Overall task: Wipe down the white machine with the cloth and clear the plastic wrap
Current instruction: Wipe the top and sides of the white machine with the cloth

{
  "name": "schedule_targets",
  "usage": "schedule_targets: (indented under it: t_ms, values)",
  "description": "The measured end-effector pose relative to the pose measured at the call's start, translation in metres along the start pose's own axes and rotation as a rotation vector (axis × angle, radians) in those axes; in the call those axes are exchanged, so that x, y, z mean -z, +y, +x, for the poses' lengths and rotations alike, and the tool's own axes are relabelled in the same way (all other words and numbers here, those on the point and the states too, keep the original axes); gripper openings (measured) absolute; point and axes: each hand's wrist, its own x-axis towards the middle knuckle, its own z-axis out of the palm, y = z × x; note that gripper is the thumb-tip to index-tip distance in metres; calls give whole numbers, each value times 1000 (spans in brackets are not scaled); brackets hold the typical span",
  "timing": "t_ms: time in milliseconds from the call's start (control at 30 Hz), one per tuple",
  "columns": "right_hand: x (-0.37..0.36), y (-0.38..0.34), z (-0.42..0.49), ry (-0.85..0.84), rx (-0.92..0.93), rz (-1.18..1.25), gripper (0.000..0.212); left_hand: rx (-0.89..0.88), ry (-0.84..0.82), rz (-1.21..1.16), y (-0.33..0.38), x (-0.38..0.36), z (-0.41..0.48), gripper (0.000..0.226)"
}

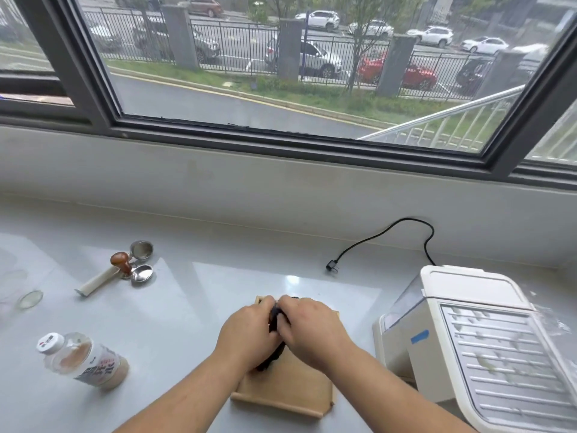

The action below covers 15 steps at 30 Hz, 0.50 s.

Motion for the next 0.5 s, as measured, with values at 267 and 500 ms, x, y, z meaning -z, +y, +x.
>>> schedule_targets:
  t_ms: [267,500]
  values:
    - [60,17,-15,116,-66,-77,15,44,59,48,27,58,12,22]
    - [93,29,-26,151,-185,-28,6,-53,113,-68,84,110,27,33]
